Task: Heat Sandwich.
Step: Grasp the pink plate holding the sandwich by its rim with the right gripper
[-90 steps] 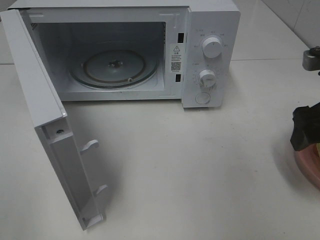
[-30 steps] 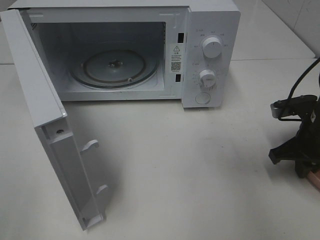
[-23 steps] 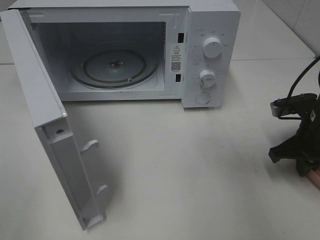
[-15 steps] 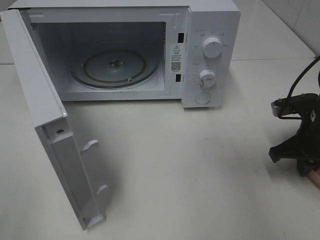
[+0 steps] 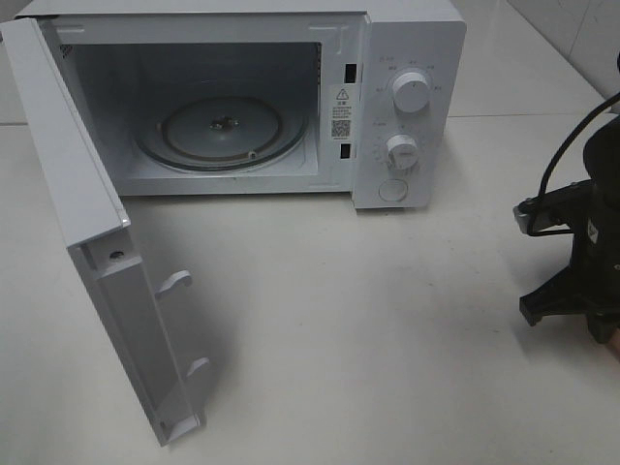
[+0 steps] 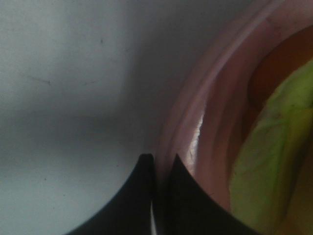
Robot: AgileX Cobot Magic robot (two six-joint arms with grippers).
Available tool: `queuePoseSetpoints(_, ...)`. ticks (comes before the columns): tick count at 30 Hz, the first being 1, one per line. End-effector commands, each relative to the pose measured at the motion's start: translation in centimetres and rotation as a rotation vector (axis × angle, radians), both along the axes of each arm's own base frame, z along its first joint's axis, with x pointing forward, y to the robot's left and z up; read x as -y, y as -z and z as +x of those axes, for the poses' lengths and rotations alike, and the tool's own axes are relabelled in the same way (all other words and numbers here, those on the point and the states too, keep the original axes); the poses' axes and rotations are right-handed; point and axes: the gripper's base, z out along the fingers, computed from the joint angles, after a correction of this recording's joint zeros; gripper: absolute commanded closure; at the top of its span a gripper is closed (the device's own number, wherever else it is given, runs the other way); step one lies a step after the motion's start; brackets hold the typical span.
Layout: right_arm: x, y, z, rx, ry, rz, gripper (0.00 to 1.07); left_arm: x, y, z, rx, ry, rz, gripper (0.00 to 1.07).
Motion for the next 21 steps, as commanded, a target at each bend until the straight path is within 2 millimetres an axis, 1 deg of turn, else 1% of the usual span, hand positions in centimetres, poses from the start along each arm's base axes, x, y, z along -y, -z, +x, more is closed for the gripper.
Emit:
queuePoseSetpoints(1,-0.3,-0.1,-0.2,-0.011,0.007,-0.028,1.07,0.0,0.0,-0.3,0.032,0.003,-0.005,0.07)
queuePoseSetpoints(6,-1.3,-0.6,-0.7,-0.029,-0.03,-0.05,1.07,0.0,0.0,-0.3,0.032,0.003,-0.005,0.07)
queuePoseSetpoints(7,-1.7,-0.9,-0.8,-0.027,-0.052,-0.061,1.07,0.0,0.0,-0.3,0.032,0.003,-0.005,0.07)
queuePoseSetpoints(14,-2.6,-2.5,-1.7,-0.02,-0.085,-0.102,1.07,0.0,0.0,-0.3,0.032,0.004,-0.01,0.07)
queuePoseSetpoints(16,-2.7,-2.7,-1.8,-0.021,-0.089,-0.107,1.07,0.2,0.0,-0.3,0.031,0.01,-0.029,0.07)
queuePoseSetpoints(17,-3.0,-3.1,-2.1,-0.022,-0.108,-0.112,1.07,0.6,0.0,-0.3,0.033,0.032,-0.084,0.07)
queuePoseSetpoints(18,-3.2,-3.3,-2.2,-0.021,-0.114,-0.115,1.07,0.7,-0.1,-0.3,0.038,0.042,-0.099,0.07)
queuePoseSetpoints(20,-3.4,-3.5,-2.4,-0.019,-0.124,-0.118,1.07,0.7,-0.1,-0.3,0.043,0.045,-0.104,0.07)
queuePoseSetpoints(21,-3.9,-4.1,-2.8,-0.013,-0.15,-0.121,1.07,0.7,-0.1,-0.3,0.043,0.045,-0.104,0.07)
